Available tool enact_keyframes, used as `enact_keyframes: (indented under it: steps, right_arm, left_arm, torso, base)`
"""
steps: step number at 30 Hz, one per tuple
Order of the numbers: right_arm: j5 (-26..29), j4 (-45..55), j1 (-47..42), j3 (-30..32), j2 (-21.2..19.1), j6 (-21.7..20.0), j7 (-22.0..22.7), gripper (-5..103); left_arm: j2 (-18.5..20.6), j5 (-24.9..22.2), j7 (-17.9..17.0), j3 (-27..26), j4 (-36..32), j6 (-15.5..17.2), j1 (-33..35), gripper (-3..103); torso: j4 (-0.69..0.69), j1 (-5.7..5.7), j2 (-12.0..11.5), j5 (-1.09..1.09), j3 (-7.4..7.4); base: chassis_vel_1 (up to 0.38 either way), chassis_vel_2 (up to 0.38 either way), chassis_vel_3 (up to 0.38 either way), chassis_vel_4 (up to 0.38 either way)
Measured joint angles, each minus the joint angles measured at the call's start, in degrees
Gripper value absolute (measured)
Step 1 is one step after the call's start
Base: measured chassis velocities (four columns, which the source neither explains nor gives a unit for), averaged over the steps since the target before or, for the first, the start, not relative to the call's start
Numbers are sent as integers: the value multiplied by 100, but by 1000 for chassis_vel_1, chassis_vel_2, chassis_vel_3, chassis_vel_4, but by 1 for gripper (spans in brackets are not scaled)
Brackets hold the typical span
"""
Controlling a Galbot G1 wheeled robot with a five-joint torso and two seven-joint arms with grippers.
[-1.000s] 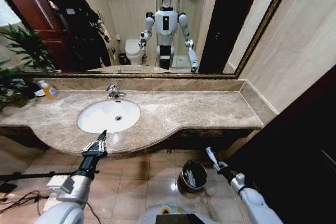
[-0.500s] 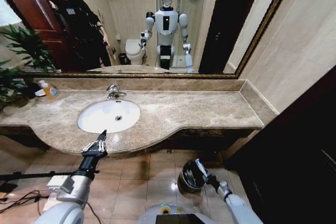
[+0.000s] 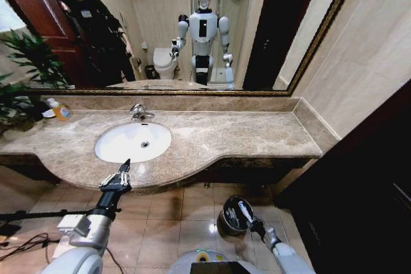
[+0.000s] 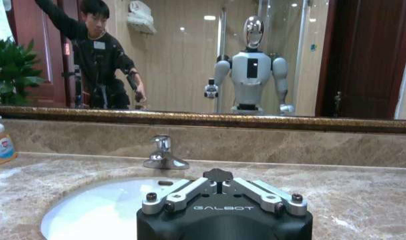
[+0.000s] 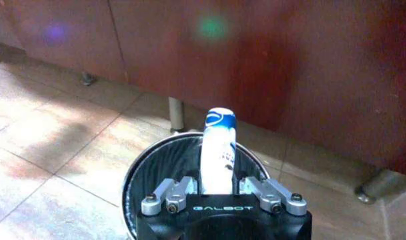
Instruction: Pick up the trash from the sink and place it in the trash bin.
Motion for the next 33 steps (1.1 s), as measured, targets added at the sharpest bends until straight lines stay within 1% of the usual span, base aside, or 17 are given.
enact_keyframes:
  steps: [1,3,4,7,8,11,13,15,17,18,19,27,33]
  right_arm:
    - [2,19,-15,3,0,22,24,32]
    - [6,51,-42,5,-3,74,46,44]
    - [6,51,-42,5,-3,74,46,44]
    - [5,57,-74,5,-36,158,73,60]
    - [5,57,-74,5,-36,158,73,60]
    - [5,70,-110,7,-60,226,137,77]
    - [5,69,-119,8,-70,244,146,77]
    - [10,64,-138,9,-99,266,150,88]
    - [17,57,-149,9,-110,272,155,88]
    - [21,53,-157,9,-117,274,158,98]
    - [25,50,-160,9,-119,274,161,100]
    - [28,48,-157,9,-43,266,218,100]
    - [23,60,-114,8,21,127,350,100]
  left_arm:
    - [0,0,0,0,0,0,0,0]
    - [0,0,0,0,0,0,0,0]
    - [0,0,0,0,0,0,0,0]
    - [0,0,0,0,0,0,0,0]
    - [0,0,0,0,0,0,0,0]
    - [0,0,0,0,0,0,0,0]
    - [0,0,0,0,0,0,0,0]
    - [0,0,0,0,0,0,0,0]
    - [0,0,0,0,0,0,0,0]
    - [0,0,0,0,0,0,0,0]
    - [0,0,0,0,0,0,0,0]
    - [0,0,0,0,0,0,0,0]
    - [0,0,0,0,0,0,0,0]
  torso:
    - [0,0,0,0,0]
    - [0,0,0,0,0]
    - [0,0,0,0,0]
    - [0,0,0,0,0]
    - [0,0,0,0,0]
    - [0,0,0,1,0]
    - [0,0,0,0,0]
    - [0,0,0,0,0]
    - [0,0,0,0,0]
    - [0,0,0,0,0]
    - [0,0,0,0,0]
    - [0,0,0,1,0]
    - [0,0,0,0,0]
  base:
    - [0,0,0,0]
    - [0,0,0,0]
    - [0,0,0,0]
    - [0,0,0,0]
    - [0,0,0,0]
    - [0,0,0,0]
    - [0,0,0,0]
    - [0,0,0,0]
    - [0,0,0,0]
    - [0,0,0,0]
    - [0,0,0,0]
    - [0,0,0,0]
    - [0,0,0,0]
